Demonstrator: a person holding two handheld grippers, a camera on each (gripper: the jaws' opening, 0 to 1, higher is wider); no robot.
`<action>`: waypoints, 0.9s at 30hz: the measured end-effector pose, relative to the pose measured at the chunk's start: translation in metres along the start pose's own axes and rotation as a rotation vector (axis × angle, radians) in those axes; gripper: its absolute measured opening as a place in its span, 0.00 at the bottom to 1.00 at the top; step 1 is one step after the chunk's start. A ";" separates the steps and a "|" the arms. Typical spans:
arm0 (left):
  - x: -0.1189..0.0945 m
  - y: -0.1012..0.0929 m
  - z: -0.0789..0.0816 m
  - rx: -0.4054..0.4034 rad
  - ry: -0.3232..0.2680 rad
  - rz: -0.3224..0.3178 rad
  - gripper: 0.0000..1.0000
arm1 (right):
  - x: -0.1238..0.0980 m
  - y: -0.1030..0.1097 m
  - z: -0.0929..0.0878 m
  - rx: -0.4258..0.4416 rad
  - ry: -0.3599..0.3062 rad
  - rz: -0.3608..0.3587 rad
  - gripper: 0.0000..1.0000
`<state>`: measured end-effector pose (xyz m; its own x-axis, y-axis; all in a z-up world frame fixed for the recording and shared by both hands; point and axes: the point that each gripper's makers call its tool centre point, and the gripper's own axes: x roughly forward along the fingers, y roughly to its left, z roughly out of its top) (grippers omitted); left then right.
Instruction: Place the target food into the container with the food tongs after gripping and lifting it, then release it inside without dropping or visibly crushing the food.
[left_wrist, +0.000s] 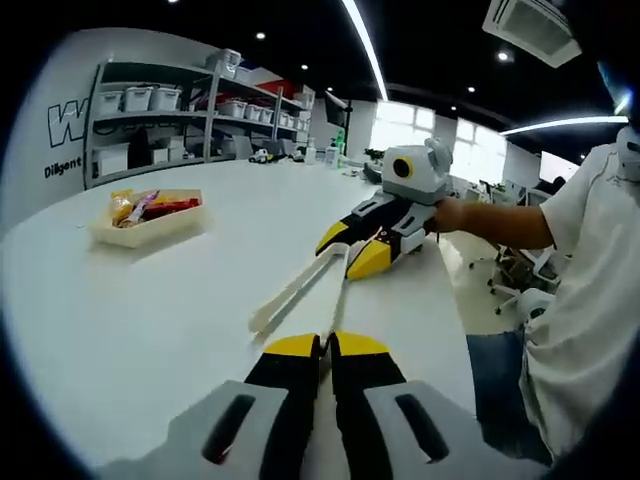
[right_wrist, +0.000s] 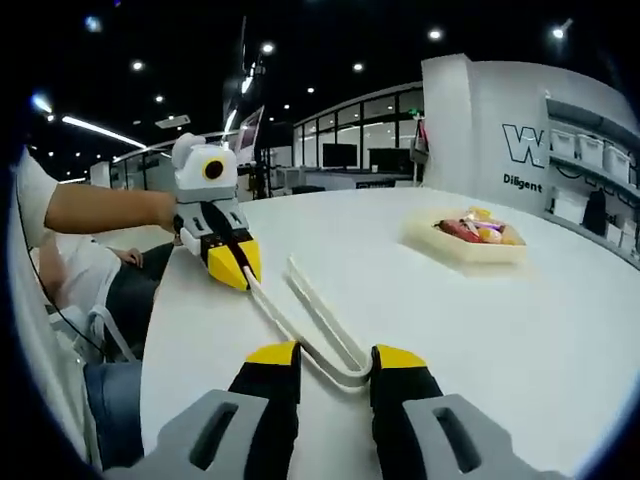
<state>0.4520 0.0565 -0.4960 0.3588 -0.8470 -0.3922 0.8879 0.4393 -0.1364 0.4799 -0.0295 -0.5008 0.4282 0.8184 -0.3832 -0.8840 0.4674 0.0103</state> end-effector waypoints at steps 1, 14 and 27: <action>0.000 0.001 0.000 -0.002 -0.004 0.002 0.04 | 0.000 0.000 0.000 0.002 -0.003 0.000 0.22; 0.002 0.007 -0.001 0.017 -0.031 0.046 0.08 | 0.000 0.003 0.000 -0.010 -0.002 -0.001 0.22; -0.005 0.010 0.004 0.018 -0.049 0.101 0.34 | -0.008 0.003 0.015 -0.027 -0.071 -0.013 0.30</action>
<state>0.4599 0.0643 -0.4920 0.4604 -0.8125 -0.3577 0.8513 0.5183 -0.0814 0.4768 -0.0302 -0.4840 0.4512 0.8344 -0.3164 -0.8825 0.4699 -0.0193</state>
